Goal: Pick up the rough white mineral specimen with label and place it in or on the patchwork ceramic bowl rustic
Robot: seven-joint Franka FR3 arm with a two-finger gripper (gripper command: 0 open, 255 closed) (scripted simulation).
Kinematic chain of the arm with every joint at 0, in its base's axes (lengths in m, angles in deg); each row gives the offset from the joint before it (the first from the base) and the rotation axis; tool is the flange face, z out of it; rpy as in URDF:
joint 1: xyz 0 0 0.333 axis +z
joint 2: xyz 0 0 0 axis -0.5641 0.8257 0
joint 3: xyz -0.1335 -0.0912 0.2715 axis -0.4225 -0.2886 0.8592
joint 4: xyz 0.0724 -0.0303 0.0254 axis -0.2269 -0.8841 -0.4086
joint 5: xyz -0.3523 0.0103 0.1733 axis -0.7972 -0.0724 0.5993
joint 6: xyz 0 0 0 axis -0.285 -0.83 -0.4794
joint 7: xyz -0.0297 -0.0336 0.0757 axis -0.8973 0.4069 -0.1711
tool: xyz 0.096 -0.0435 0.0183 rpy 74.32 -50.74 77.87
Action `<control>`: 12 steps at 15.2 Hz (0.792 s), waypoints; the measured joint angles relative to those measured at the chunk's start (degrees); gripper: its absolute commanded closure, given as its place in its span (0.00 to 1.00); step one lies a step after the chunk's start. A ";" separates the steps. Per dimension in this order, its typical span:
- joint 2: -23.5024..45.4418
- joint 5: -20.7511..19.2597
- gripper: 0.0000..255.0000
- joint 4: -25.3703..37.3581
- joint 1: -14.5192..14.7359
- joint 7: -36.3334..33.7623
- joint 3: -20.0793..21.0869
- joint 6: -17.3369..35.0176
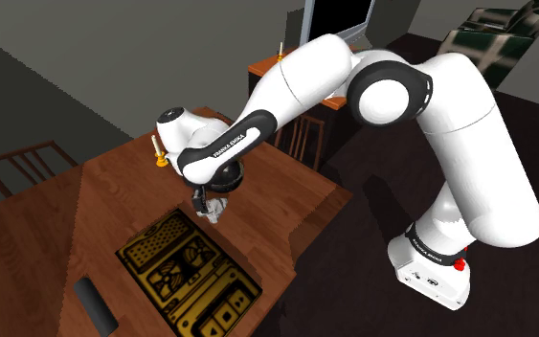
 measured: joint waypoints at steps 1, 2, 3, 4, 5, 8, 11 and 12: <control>0.57 -0.10 0.00 0.22 0.03 0.03 -0.09 0.34; 0.99 -0.20 0.00 0.17 0.03 0.03 -0.19 0.83; 1.92 -0.35 0.00 0.59 0.17 -0.06 -0.34 1.35; 2.08 -0.41 0.00 0.26 0.15 -0.09 -0.38 1.80; 2.15 -0.44 0.00 0.14 0.14 -0.10 -0.41 1.99; 2.18 -0.46 0.00 0.02 0.13 -0.12 -0.42 2.17; 2.19 -0.47 1.00 0.01 0.13 -0.12 -0.43 2.19; 2.18 -0.46 1.00 0.01 0.13 -0.12 -0.42 2.19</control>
